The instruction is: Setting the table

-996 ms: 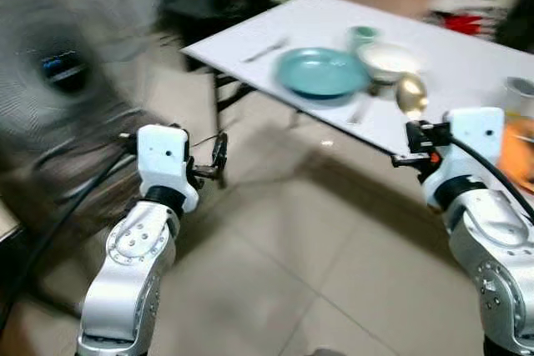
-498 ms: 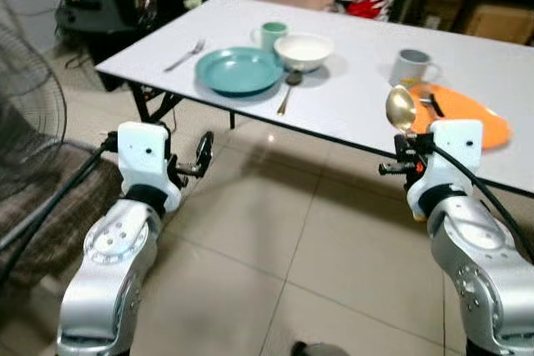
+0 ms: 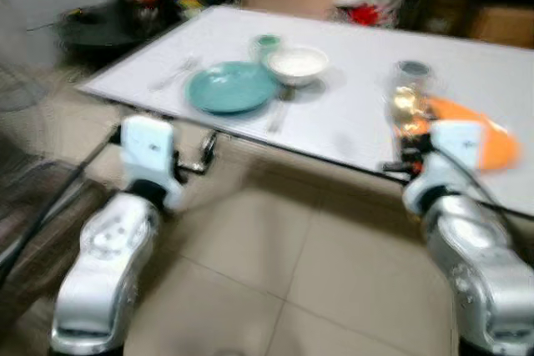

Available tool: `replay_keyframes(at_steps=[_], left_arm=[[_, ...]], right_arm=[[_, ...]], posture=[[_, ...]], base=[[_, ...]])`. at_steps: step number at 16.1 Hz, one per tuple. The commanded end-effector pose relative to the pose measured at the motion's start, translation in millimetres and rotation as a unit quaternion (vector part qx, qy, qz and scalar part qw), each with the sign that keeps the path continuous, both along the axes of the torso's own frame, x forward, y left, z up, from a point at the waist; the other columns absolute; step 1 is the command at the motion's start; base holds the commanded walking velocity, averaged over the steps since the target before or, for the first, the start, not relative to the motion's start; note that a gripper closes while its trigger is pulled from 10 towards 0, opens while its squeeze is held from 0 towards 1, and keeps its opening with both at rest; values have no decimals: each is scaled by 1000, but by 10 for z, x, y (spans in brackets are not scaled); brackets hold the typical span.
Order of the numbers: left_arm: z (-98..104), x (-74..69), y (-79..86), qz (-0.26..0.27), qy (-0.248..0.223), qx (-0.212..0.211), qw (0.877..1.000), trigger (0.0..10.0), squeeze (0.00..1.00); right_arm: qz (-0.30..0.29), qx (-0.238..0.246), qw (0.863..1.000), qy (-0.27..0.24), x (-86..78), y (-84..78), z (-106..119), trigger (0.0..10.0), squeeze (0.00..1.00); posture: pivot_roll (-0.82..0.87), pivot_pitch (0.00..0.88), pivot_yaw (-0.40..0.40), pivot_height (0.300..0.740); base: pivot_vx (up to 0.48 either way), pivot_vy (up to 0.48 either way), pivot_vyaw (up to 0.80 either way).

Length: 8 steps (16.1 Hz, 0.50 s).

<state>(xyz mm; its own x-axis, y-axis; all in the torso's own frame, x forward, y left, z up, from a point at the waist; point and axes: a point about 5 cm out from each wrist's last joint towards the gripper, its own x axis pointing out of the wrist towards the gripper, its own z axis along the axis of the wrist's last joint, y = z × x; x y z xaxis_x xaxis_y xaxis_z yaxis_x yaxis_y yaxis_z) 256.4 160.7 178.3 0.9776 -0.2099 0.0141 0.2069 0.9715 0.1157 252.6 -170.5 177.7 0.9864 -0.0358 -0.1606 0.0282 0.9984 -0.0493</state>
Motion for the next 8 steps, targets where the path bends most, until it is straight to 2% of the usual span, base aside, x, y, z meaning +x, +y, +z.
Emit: replay_keyframes(at_steps=[1,6,8], left_arm=[[21,-3,-74,-19,-4,-3,1000,10000,0],[14,-7,-78,-17,-3,-3,1000,10000,0],[11,2,-81,-15,-3,-4,1000,10000,0]], right_arm=[[-15,-11,1000,-9,-13,-80,61,10000,0],[-16,-14,999,29,77,-117,-4,10000,0],[2,-19,999,51,122,-108,-40,10000,0]], posture=[[-28,0,47,740],[-19,0,37,740],[-21,0,36,740]], base=[[307,0,-800],[309,0,-800],[307,0,0]])
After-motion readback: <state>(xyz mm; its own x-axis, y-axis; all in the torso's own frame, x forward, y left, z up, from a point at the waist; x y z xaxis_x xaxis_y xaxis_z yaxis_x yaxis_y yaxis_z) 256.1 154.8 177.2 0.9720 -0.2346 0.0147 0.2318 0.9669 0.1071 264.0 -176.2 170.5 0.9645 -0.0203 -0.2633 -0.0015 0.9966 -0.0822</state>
